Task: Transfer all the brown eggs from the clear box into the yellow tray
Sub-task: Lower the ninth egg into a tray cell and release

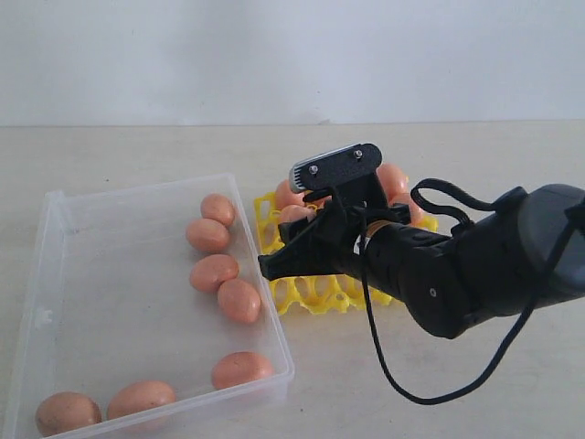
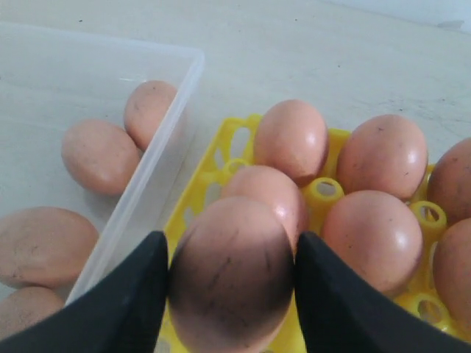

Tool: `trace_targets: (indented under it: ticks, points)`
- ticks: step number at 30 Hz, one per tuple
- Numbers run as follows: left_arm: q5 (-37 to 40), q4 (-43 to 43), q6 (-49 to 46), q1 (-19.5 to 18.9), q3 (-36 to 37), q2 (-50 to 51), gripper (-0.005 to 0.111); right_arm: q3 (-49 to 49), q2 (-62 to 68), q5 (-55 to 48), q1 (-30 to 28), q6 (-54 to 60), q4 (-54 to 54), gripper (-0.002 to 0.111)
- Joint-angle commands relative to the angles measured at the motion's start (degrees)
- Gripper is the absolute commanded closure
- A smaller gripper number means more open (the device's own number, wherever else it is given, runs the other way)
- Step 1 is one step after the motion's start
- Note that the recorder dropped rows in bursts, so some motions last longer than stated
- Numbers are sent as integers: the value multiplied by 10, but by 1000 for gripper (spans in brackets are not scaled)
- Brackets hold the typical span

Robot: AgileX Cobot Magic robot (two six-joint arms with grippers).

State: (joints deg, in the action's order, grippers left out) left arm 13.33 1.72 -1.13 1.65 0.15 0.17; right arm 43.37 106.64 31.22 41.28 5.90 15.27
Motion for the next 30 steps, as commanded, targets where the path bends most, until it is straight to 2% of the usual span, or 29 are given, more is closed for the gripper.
trace_targets:
  ticks: [1, 8, 30]
  points:
    - [-1, 3, 0, 2, -1, -2, 111, 2, 14, 11, -1, 0, -9, 109]
    - [-1, 3, 0, 2, -1, -2, 111, 4, 15, 30, -1, -2, -10, 109]
    - [-1, 3, 0, 2, -1, -2, 111, 26, 38, 5, -1, 15, -1, 109]
